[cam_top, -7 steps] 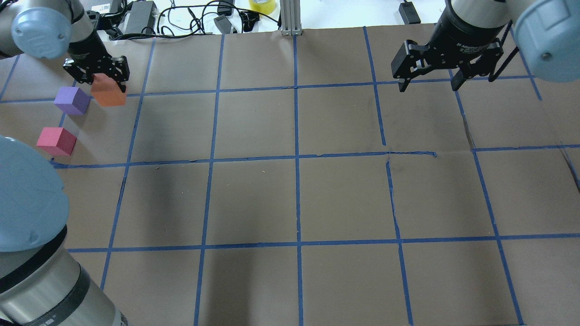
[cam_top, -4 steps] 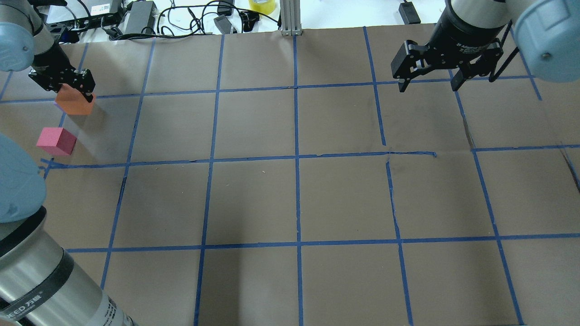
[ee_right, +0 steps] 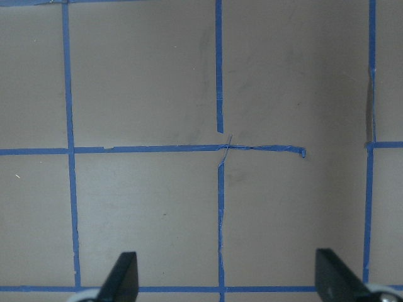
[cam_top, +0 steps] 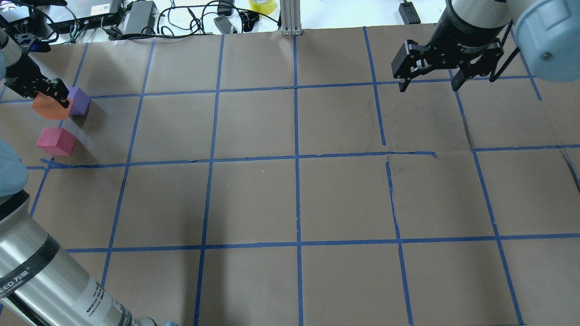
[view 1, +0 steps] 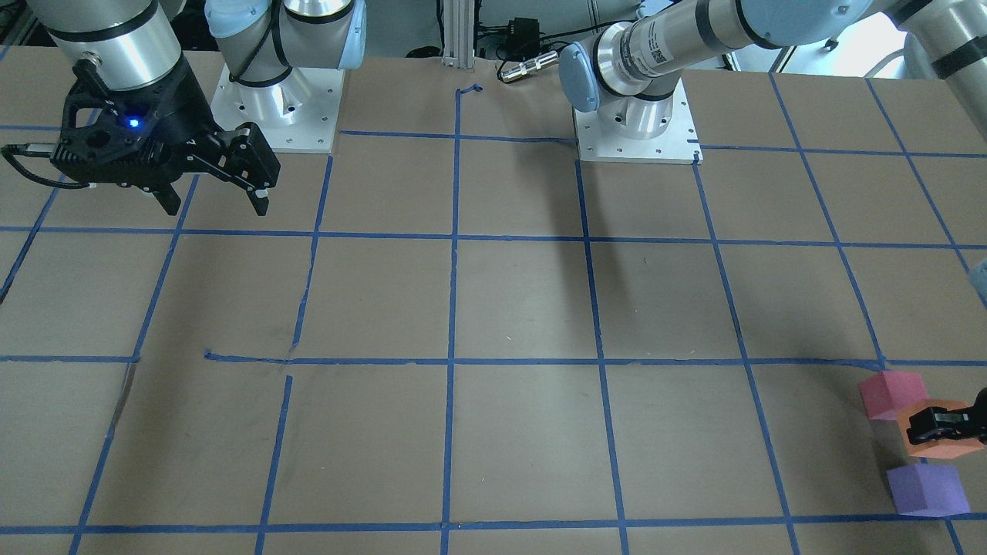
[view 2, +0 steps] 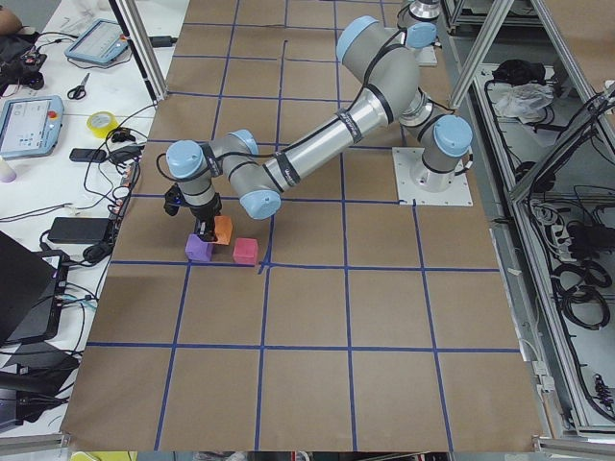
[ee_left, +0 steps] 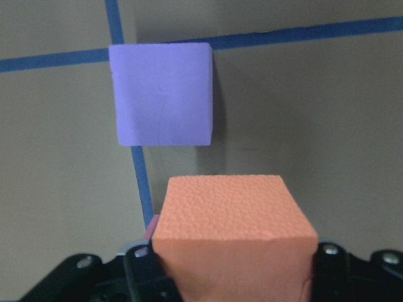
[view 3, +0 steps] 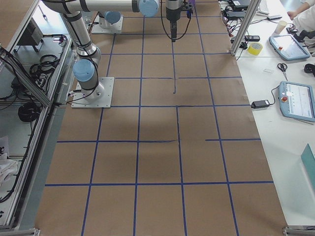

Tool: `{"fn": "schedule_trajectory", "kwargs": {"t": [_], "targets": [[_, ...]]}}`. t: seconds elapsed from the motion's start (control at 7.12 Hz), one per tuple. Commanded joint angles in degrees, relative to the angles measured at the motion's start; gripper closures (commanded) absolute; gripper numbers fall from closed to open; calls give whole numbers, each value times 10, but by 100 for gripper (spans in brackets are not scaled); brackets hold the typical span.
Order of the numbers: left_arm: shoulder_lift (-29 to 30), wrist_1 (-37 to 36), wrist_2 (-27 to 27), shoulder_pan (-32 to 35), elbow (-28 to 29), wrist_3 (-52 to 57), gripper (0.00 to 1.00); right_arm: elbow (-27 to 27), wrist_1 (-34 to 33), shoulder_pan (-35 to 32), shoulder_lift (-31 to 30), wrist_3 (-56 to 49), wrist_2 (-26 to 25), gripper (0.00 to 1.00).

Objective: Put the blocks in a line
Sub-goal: 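Lower the orange cube between the purple and pink cubes with the left gripper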

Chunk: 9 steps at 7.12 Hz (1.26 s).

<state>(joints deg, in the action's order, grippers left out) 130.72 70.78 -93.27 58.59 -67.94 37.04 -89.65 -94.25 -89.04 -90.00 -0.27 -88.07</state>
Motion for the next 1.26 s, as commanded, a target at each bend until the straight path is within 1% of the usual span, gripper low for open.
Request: {"fn": "schedule_trajectory", "kwargs": {"t": [0.0,0.28,0.56,0.84,1.12], "targets": [[6,4,-2,-2,7,27,100,0,0,0,0,0,0,0],[9,-2,-2,-4,8,24,100,0,-1,0,0,0,2,0],[22,-7,-2,-4,10,-3,100,0,-1,0,0,0,1,0],[36,-4,3,-7,29,-14,100,0,-1,0,0,0,1,0],[38,-4,4,-8,22,-14,100,0,-1,0,0,0,1,0]]}}
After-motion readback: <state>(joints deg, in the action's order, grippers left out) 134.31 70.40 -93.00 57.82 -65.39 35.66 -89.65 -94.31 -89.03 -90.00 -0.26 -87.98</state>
